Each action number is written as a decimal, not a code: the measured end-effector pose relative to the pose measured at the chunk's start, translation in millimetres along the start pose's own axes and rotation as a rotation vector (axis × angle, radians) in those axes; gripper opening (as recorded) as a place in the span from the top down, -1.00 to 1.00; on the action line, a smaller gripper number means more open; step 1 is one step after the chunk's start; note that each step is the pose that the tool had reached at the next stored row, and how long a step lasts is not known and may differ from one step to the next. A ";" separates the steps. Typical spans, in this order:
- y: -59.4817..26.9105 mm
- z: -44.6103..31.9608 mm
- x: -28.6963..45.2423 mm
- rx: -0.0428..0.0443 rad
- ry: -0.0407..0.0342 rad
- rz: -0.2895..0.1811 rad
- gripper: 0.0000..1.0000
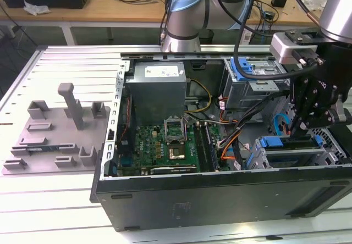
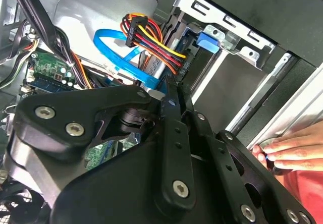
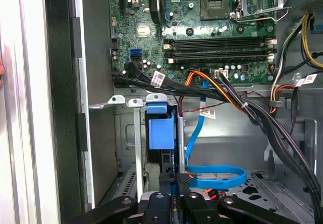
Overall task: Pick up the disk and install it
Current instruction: 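Insert the second disk wire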
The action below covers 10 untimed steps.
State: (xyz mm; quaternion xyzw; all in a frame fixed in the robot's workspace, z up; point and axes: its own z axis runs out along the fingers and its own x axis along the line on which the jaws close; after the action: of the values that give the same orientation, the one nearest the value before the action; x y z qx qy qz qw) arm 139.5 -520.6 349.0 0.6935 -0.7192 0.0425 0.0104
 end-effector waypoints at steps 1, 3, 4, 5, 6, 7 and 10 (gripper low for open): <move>0.0 0.2 0.1 0.0000 0.0002 0.000 0.68; -0.1 0.6 0.1 0.0000 0.0002 0.000 0.68; -0.1 0.9 0.0 0.0000 0.0001 0.000 0.68; -0.3 1.1 0.0 0.0000 0.0001 0.000 0.68; -0.6 1.4 0.0 0.0000 0.0001 0.000 0.68; -0.7 1.6 -0.1 0.0000 0.0001 0.000 0.68; -0.7 2.5 -0.1 0.0000 0.0000 0.000 0.68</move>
State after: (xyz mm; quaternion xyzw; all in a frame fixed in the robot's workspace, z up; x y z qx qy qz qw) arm 140.4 -520.7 346.5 0.6934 -0.7192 0.0425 0.0105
